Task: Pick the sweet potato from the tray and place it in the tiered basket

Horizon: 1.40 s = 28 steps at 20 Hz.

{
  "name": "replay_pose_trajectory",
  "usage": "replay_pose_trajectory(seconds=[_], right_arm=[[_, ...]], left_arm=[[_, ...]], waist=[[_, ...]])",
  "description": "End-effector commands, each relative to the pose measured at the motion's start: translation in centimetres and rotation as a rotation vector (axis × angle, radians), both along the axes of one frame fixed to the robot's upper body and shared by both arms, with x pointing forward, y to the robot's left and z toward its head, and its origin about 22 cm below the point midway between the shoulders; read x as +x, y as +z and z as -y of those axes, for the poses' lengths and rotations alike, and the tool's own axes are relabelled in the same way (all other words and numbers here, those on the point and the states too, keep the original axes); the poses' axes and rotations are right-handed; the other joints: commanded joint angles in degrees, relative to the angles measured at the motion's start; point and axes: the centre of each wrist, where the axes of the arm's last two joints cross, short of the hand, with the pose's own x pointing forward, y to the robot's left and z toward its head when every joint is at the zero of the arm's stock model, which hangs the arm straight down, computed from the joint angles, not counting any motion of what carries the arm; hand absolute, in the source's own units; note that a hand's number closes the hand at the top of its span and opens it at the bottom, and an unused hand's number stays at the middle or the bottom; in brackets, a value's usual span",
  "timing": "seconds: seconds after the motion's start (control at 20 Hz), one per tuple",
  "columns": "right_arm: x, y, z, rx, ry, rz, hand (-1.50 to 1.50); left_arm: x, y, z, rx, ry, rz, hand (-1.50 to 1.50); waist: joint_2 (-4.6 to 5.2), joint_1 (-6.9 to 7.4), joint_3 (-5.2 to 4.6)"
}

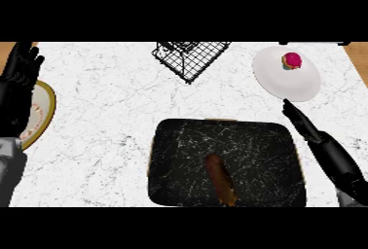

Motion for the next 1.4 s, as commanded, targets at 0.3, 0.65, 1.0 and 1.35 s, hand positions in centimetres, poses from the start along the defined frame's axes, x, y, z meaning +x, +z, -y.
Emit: replay_pose_trajectory(seconds=[0.3,0.65,1.0,1.35], right_arm=[[0.2,2.6,-5.3,-0.512,0.01,0.319,1.5],[-6.2,-2.3,-16.1,-0.348,-0.25,0.434,-1.5],[-6.4,-1.5,-16.1,-0.895,-0.258,0.502,-1.5],[-10.4,-2.7,-18.7,-1.348,-0.162,0.185,-1.5]], left_arm=[[-1.8,-7.0,1.0,-0.124,-0.062,-0.315,0.0],[-3.3,-8.6,0.8,-0.198,-0.115,-0.387,0.0],[-4.3,-9.9,0.0,-0.206,-0.091,-0.405,0.0],[-5.0,-10.4,0.1,-0.2,-0.086,-0.398,0.0]], waist=[[-3.15,-4.16,-1.83],[-1.1,-1.62,-0.03],[-1.83,-3.28,-0.56],[-1.65,-2.95,-0.66]])
